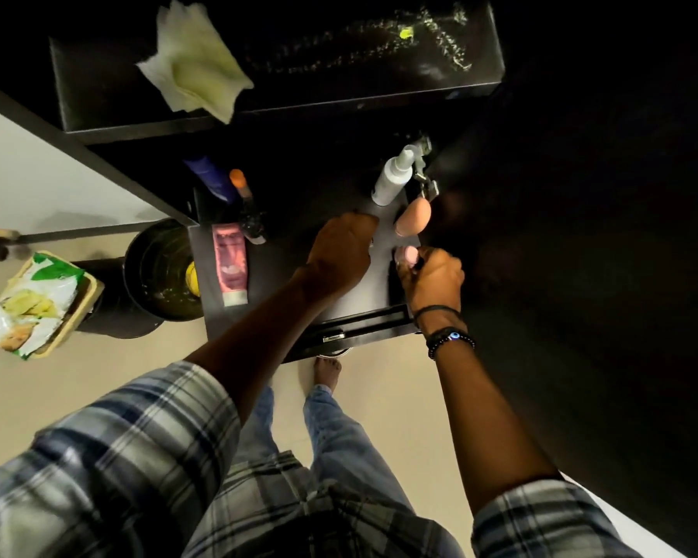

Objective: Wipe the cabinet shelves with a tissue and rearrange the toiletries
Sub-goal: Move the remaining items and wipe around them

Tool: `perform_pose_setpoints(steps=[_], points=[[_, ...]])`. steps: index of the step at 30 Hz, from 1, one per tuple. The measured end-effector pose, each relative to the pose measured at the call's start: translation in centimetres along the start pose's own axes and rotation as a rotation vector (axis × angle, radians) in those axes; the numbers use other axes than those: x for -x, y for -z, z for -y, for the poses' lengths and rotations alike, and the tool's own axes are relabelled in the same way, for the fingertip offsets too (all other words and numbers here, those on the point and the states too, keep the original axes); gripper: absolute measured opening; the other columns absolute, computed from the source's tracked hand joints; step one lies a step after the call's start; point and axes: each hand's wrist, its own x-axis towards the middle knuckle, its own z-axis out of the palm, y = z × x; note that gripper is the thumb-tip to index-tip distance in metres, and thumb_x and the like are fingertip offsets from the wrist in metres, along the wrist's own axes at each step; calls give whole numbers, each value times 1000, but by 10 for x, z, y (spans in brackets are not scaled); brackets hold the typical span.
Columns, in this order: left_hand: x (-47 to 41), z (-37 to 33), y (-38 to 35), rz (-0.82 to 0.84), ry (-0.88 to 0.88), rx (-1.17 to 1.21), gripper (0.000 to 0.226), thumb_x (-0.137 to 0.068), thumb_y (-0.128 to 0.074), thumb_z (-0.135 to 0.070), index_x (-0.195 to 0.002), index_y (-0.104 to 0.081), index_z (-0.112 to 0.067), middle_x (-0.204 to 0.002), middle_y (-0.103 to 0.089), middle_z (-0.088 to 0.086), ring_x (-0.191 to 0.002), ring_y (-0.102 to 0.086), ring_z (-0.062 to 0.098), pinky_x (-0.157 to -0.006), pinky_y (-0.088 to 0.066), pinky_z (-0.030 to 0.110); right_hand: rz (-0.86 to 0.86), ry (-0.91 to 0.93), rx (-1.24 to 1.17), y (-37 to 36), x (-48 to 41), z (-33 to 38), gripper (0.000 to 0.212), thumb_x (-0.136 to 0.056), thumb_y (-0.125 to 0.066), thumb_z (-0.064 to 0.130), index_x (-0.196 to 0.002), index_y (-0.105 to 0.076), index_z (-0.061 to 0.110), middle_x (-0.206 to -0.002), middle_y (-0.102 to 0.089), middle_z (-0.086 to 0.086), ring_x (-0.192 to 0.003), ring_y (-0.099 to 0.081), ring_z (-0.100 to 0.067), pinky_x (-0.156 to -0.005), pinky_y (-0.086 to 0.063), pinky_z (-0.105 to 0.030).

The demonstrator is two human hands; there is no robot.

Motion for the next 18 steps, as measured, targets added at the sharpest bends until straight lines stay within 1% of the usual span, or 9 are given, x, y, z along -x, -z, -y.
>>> perform_pose_setpoints(steps=[2,3,6,10,12,14,15,18], points=[[-6,-5,-2,-2,-20,-4,33,-77,-42,0,-100,-64,5,-99,-65,27,-94,-61,43,-84,-47,42,-3,-1,4,-1,0,2,25,-87,-64,27,-98,-68,5,-97,-67,-20,-92,-63,-39,-80,-51,-40],[-8,-8,-3,8,-28,-16,33,-78,-42,0,-102,-65,5,-100,-65,26,-94,-61,42,-84,-47,42,-4,-5,-4,-2,0,2,24,-87,-64,27,-98,-68,5,-97,-68,-20,-92,-63,-38,-80,-52,-40],[-16,-9,-8,39,-52,-36,31,-83,-49,3,-112,-61,3,-110,-63,24,-103,-58,40,-91,-43,41,-11,-13,-29,-5,0,2,21,-87,-63,25,-98,-68,7,-96,-68,-18,-90,-64,-37,-80,-54,-41],[-19,-13,-12,44,-82,-25,29,-82,-51,6,-110,-60,7,-107,-61,27,-101,-57,42,-89,-42,44,-12,-15,-31,-6,1,3,19,-88,-62,23,-99,-68,9,-96,-67,-18,-90,-64,-37,-80,-54,-42],[-20,-14,-13,51,-72,-55,30,-84,-47,4,-112,-59,5,-109,-61,25,-103,-56,40,-90,-41,41,-9,-14,-27,-7,2,3,19,-88,-62,22,-100,-67,9,-98,-67,-18,-92,-64,-37,-82,-53,-43],[-20,-11,-16,23,-84,-60,30,-79,-48,4,-105,-62,3,-100,-64,23,-93,-62,39,-82,-48,38,-4,-13,-27,-7,3,4,18,-87,-62,21,-100,-67,8,-99,-66,-18,-93,-63,-36,-82,-53,-43],[-21,-10,-18,4,-98,-54,29,-78,-49,3,-103,-63,1,-98,-65,21,-91,-63,38,-79,-49,36,-4,-17,-32,-6,4,4,17,-87,-63,20,-99,-67,9,-99,-67,-17,-93,-63,-36,-82,-53,-42],[-20,-9,-21,37,-89,-21,26,-83,-51,2,-106,-62,-3,-104,-64,16,-99,-60,32,-83,-43,33,-5,-19,-34,-5,4,4,16,-86,-62,20,-98,-68,11,-95,-68,-17,-90,-64,-36,-78,-53,-39]])
